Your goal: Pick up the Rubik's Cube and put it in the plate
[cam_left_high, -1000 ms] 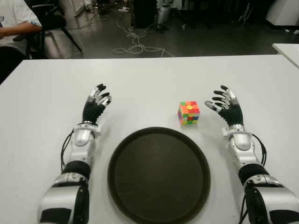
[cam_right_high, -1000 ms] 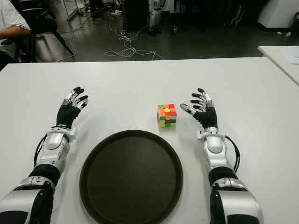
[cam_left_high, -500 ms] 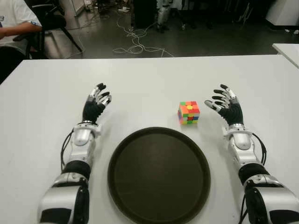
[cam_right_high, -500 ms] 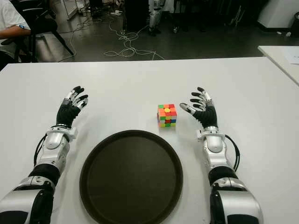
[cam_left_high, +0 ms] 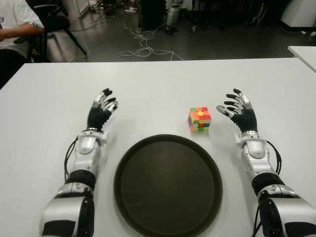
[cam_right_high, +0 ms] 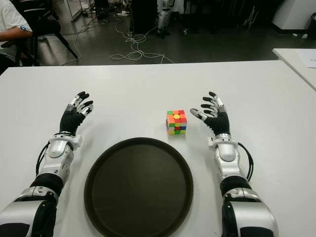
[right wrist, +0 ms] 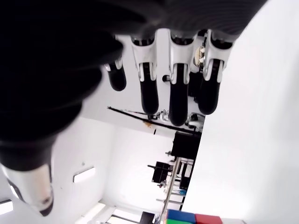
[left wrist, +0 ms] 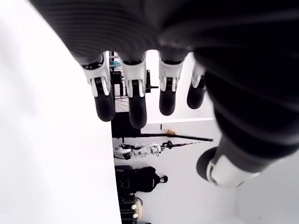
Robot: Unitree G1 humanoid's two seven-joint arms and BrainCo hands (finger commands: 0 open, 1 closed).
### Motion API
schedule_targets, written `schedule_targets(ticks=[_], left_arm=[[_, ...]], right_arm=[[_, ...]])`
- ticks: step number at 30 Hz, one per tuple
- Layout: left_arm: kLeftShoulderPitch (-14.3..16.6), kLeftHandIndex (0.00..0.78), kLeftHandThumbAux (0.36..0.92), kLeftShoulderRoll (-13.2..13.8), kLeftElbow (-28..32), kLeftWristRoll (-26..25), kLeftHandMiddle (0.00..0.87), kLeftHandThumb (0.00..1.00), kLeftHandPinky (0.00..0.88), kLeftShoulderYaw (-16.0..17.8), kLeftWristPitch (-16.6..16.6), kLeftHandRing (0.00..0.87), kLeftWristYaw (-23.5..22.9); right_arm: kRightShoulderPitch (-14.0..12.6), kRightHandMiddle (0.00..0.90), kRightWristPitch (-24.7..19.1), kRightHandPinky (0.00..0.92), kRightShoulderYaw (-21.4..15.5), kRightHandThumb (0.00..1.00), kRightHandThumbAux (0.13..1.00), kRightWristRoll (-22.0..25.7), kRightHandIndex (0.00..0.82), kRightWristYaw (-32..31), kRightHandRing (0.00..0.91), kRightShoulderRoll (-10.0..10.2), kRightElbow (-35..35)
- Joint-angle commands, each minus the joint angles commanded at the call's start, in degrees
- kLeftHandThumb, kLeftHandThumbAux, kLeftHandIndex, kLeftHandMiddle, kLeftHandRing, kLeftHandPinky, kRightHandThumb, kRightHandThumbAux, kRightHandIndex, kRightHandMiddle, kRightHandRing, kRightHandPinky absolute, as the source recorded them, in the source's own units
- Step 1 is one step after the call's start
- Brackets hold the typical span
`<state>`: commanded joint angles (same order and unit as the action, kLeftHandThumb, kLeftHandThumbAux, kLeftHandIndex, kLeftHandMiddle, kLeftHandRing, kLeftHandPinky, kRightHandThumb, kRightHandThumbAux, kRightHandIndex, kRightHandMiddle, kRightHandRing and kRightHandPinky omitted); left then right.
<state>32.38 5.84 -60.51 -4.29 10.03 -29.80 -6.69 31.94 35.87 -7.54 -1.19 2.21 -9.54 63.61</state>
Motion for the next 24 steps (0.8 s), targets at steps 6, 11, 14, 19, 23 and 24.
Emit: schedule_targets(ticks=[6, 11, 14, 19, 23, 24], left_arm=[[-0.1, 0.039, 0.701, -0.2, 0.2, -0.2, 0.111, 0.405, 0.163, 0.1, -0.8, 0.128, -0.2], [-0.2, 0.042, 0.701, -0.2, 0.0, 0.0, 0.111, 0.389, 0.151, 0.0, -1.3, 0.125, -0.1], [-0.2, 0.044, 0.701, -0.1, 0.0, 0.1, 0.112, 0.385, 0.154, -0.1, -1.4, 0.126, -0.2], [-0.2, 0.042, 0.702, 0.0, 0.0, 0.1, 0.109, 0.382, 0.160, -0.1, -0.9, 0.125, -0.2], [-0.2, 0.042, 0.700, 0.0, -0.1, 0.2, 0.107, 0.373, 0.155, -0.1, -1.0, 0.123, -0.1], [-0.2, 0.042, 0.699, 0.0, -0.1, 0.2, 0.106, 0.368, 0.152, -0.1, -1.0, 0.122, -0.1]], right_arm=[[0.0, 0.247, 0.1, 0.296, 0.0, 0.000, 0.652, -0.3, 0.144, 0.4, 0.276, 0.0, -0.1], [-0.2, 0.247, 0.2, 0.292, 0.0, 0.000, 0.659, -0.4, 0.148, 0.8, 0.277, 0.0, -0.2], [-0.2, 0.247, 0.3, 0.289, 0.0, 0.003, 0.664, -0.4, 0.147, 1.0, 0.272, 0.1, -0.3], [-0.3, 0.242, 0.1, 0.282, -0.1, 0.015, 0.648, -0.2, 0.137, 1.1, 0.263, 0.2, -0.4], [-0.1, 0.226, -0.1, 0.265, -0.2, 0.018, 0.641, -0.2, 0.123, 0.9, 0.250, 0.1, 0.1], [-0.1, 0.223, -0.1, 0.265, -0.2, 0.017, 0.642, -0.2, 0.120, 0.9, 0.248, 0.1, 0.2]])
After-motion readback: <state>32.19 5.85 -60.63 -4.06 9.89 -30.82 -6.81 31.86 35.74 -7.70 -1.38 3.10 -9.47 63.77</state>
